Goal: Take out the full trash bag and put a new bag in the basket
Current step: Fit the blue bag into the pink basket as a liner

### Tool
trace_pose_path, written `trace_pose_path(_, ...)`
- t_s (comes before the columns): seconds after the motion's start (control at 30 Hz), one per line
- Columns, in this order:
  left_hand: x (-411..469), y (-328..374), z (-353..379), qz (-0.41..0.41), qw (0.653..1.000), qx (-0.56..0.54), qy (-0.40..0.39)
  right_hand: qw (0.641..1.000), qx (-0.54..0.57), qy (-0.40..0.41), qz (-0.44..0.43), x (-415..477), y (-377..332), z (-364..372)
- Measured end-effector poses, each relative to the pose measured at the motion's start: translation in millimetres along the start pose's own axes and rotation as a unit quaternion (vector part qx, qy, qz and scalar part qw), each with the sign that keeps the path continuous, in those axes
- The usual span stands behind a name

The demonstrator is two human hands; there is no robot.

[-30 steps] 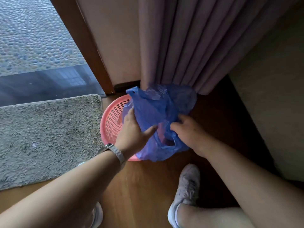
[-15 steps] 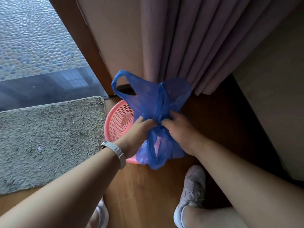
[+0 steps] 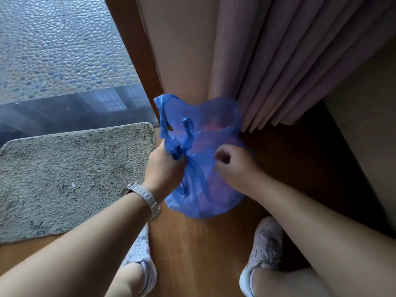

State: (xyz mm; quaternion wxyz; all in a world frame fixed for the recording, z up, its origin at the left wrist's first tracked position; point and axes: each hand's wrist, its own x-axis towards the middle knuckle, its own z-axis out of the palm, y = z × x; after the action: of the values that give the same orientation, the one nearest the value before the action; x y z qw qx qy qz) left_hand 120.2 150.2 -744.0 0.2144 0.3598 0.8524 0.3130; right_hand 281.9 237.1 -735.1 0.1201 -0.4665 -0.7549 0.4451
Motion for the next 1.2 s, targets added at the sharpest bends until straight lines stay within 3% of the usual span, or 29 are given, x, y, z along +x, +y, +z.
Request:
trace_pose_path(0.1,9.1,-12.3,-6.1,0.006,0.998,0.059,0.024,0.975,-0.196,-0.096,0.047,-3.0,13.0,-0.5)
trace_pose_path(0.2,12.6,-14.1,-3.1,-0.044,0.998,0.043,0.027,0.933,-0.275,-0.221,0.063,-9.4,17.4,9.5)
trace_pose_path(0.4,19.7,-20.2,3.7,-0.093,0.996,0.008,0.006,0.902,-0.370,-0.219,-0.031,11.2,34.9,36.3)
trace_pose_path(0.6,28.9,-33.4,23.9,-0.129,0.986,-0.076,-0.070,0.914,-0.318,-0.248,-0.047,47.6,58.1,47.8)
trace_pose_path(0.8,30.4,-37.4,43.7,-0.108,0.988,0.014,-0.109,0.911,-0.277,-0.305,-0.025,50.7,64.4,45.5)
trace_pose_path(0.97,26.5,-30.1,35.8,-0.112,0.988,-0.013,-0.103,0.947,-0.162,-0.277,-0.010,48.0,41.0,17.7)
trace_pose_path(1.1,15.5,-9.8,12.2,-0.107,0.965,-0.180,-0.157,0.960,-0.164,-0.229,0.010,30.1,25.3,-2.1)
trace_pose_path(1.2,4.9,6.0,-9.9,-0.063,0.935,-0.273,-0.217,0.976,-0.099,-0.190,-0.027,2.2,14.1,-9.8)
